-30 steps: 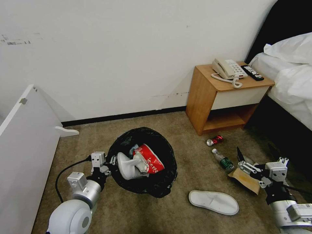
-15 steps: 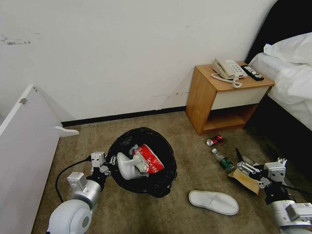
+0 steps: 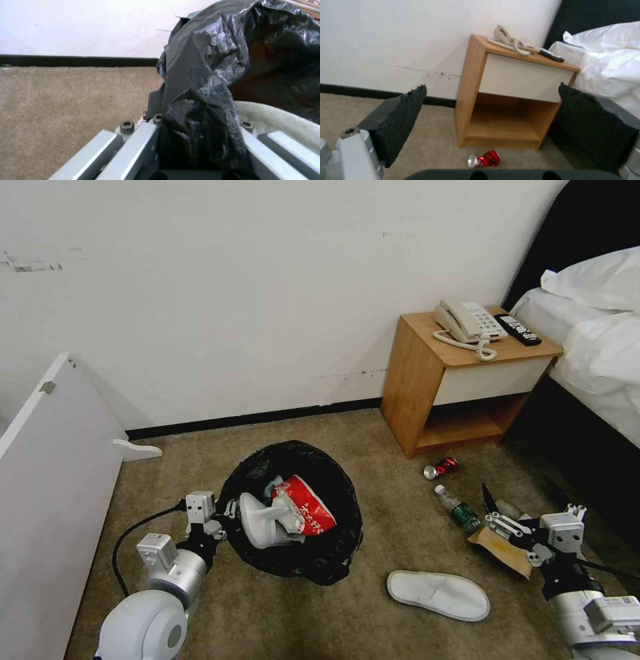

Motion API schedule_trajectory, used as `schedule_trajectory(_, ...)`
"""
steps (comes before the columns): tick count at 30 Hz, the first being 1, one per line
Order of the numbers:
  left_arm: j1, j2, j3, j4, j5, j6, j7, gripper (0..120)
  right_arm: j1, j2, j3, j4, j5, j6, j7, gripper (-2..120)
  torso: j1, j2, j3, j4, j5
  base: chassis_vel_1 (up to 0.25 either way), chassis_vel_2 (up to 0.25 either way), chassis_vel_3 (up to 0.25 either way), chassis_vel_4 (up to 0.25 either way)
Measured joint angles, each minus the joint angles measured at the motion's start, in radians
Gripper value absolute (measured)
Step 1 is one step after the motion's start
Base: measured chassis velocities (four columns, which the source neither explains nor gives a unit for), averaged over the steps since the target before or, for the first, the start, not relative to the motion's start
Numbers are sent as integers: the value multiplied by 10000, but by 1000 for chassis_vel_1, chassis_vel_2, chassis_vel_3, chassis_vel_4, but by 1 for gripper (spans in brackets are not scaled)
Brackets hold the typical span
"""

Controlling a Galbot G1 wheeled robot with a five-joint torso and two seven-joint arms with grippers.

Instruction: Pick up the trash bin, then pick up the garbage from the floor and place it into the trash bin.

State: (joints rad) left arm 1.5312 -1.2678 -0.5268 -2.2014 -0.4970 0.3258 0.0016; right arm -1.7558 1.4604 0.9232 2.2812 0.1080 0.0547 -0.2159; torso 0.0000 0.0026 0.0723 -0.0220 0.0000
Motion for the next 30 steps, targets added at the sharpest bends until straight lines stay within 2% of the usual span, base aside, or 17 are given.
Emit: schedule_trajectory(30,68,4,-20,-80,64,-71,31,4,-44,0,-91,14,89,19,-49,100,0,0,0,0,-1,-13,12,11,-12)
